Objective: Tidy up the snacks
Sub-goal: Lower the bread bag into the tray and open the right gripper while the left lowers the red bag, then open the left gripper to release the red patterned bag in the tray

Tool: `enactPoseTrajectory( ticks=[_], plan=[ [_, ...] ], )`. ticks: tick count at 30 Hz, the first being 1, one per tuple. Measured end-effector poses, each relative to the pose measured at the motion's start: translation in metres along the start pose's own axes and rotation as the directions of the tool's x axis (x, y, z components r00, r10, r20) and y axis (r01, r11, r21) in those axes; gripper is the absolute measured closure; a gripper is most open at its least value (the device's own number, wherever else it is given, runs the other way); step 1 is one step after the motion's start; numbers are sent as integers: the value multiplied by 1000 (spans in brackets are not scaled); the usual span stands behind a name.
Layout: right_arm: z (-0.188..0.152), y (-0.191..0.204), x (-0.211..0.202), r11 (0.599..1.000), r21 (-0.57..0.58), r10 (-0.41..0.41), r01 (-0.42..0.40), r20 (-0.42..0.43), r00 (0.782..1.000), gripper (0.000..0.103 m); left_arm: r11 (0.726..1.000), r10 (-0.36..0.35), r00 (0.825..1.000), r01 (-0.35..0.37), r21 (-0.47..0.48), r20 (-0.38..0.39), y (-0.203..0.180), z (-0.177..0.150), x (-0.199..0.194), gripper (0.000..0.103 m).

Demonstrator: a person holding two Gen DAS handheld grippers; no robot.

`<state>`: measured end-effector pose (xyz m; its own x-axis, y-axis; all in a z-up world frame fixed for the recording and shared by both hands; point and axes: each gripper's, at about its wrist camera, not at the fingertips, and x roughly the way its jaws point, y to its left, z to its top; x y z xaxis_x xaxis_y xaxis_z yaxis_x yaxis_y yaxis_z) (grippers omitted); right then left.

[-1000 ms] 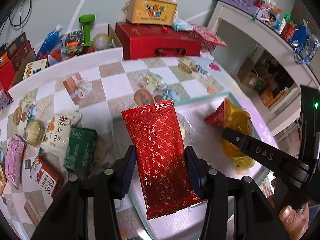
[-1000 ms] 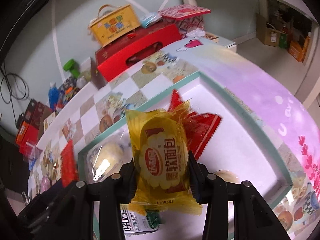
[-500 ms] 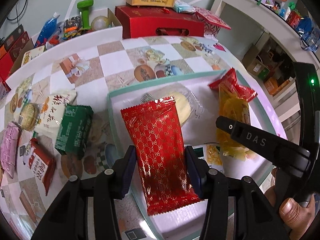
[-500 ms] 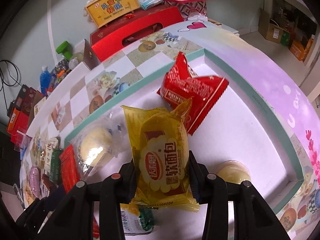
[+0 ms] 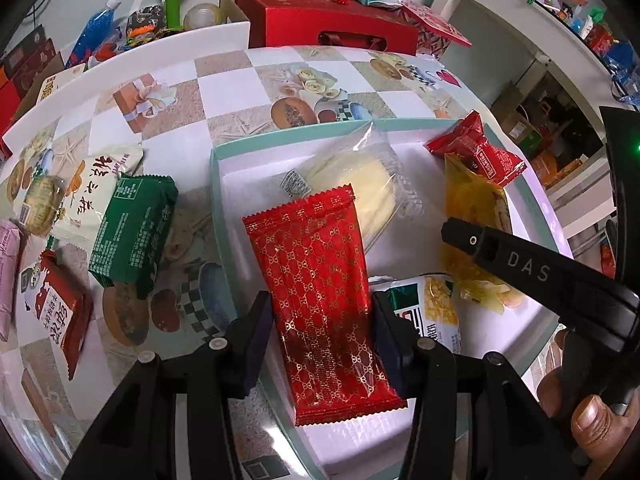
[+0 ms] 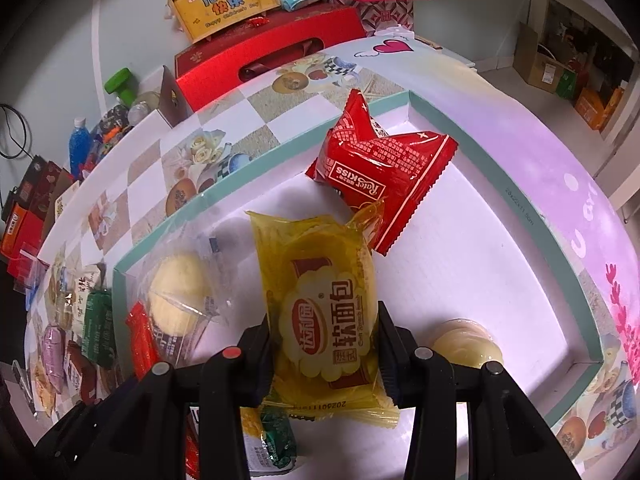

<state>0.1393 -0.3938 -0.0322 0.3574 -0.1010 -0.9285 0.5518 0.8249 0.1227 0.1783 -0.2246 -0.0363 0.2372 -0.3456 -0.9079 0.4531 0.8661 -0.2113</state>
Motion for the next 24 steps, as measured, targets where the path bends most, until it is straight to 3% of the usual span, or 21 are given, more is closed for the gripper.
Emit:
enactPoseTrajectory(
  ticks=[6,10,12,24],
  plan=[
    [0,-1,0,1000,3,1,-1,-3,1000,56,1000,8,1000,-8,-1,-5,-2,0,0,51],
    [2,-1,-3,1000,1,1,-1,1,1000,47,1000,17,1000,-17,9,4,-4,3,-6,38],
    [2,-1,-7,1000,0,2,-2,11,1000,44,1000,10,1000,-10,12,13,-5,4,-11,37],
    [8,0,-43,1000,4,6,-7,98,995,43,1000,-3,996,0,30,93,-12,11,-49,36]
  ],
)
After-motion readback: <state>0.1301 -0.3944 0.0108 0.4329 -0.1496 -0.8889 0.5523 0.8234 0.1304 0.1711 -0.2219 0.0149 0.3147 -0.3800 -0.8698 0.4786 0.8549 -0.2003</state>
